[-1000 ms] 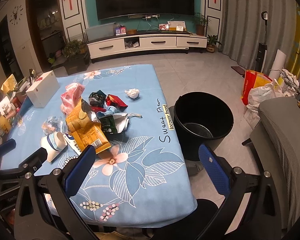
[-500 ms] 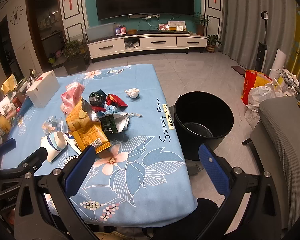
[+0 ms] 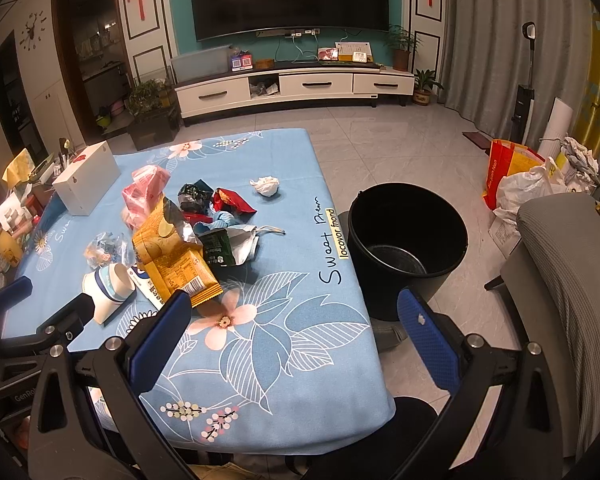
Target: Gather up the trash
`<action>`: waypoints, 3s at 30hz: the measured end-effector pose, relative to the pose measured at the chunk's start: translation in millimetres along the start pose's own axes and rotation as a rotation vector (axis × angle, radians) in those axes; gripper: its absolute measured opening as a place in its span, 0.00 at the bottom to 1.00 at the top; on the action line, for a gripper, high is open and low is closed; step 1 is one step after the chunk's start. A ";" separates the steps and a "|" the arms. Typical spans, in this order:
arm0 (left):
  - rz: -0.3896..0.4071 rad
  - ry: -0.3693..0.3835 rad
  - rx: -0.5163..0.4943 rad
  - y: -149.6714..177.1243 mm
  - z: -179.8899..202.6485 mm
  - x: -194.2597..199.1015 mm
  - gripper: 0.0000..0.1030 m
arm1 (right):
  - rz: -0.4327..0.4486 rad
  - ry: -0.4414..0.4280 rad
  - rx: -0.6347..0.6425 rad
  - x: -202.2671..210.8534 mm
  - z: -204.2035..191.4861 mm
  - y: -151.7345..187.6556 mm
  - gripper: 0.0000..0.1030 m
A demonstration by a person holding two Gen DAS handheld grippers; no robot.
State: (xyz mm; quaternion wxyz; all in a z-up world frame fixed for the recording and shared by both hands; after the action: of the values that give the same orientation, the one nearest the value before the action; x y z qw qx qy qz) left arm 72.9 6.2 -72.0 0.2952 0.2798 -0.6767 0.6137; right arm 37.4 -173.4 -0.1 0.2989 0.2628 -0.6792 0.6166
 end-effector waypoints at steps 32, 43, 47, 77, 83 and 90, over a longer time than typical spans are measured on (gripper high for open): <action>0.020 0.195 0.128 -2.4 -17.3 -39.0 0.97 | 0.028 -0.204 -0.045 -41.6 -0.7 2.9 0.98; 0.010 0.091 0.330 48.7 -126.7 -96.8 0.97 | -0.013 -0.443 0.127 -87.4 -80.7 31.7 0.98; -0.023 0.057 0.363 55.6 -152.1 -118.0 0.97 | 0.003 -0.421 0.213 -100.7 -105.3 23.8 0.98; -0.163 0.325 -0.389 13.6 -86.9 -201.3 0.97 | 0.006 -0.286 0.515 -176.2 -164.0 -5.0 0.48; -0.223 0.322 -0.476 37.4 -71.3 -204.2 0.96 | 0.075 -0.341 0.422 -148.7 -156.4 -20.9 0.36; -0.224 0.320 -0.389 50.5 -73.9 -199.3 0.79 | 0.099 -0.377 0.338 -126.9 -141.9 -24.4 0.29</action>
State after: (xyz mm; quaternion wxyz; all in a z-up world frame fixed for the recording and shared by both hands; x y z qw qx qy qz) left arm 173.0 87.7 -248.3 0.5125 0.1905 -0.6915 0.4720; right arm 153.4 -36.2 -67.6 0.0883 0.3855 -0.6222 0.6756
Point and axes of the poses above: each gripper's, at about its wrist camera, not at the fingertips, and x roughly against the way its jaws point, z to its right, y to its underside, the point moved 10 cm from there along -x, roughly the way its jaws point, and after that the axes turned 2 degrees about -y, right-handed, at the moved point
